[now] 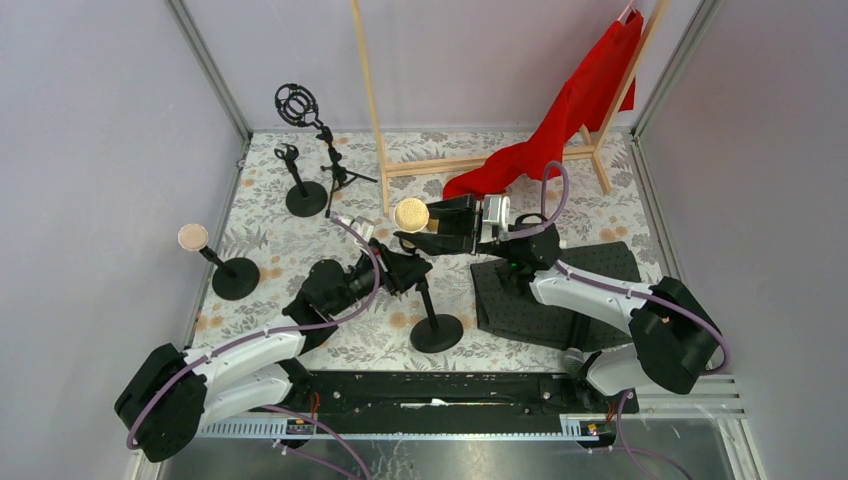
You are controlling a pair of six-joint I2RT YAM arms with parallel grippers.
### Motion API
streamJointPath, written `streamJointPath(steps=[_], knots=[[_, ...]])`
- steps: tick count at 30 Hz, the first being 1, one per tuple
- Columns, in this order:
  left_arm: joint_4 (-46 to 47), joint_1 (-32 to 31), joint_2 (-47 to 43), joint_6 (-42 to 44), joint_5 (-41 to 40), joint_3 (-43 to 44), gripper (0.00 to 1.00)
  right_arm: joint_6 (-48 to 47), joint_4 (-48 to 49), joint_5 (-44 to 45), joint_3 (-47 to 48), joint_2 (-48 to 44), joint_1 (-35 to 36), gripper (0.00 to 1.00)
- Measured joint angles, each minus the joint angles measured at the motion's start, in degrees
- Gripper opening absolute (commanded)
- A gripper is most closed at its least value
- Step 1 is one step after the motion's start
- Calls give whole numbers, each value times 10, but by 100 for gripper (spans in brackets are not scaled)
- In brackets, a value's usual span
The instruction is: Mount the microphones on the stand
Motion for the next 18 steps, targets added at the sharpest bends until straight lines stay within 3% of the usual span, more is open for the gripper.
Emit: streamJointPath(steps=[18], knots=[[7,-1,-6,66,4,-41,0,-147,-83,23,-91,-70,30,0]])
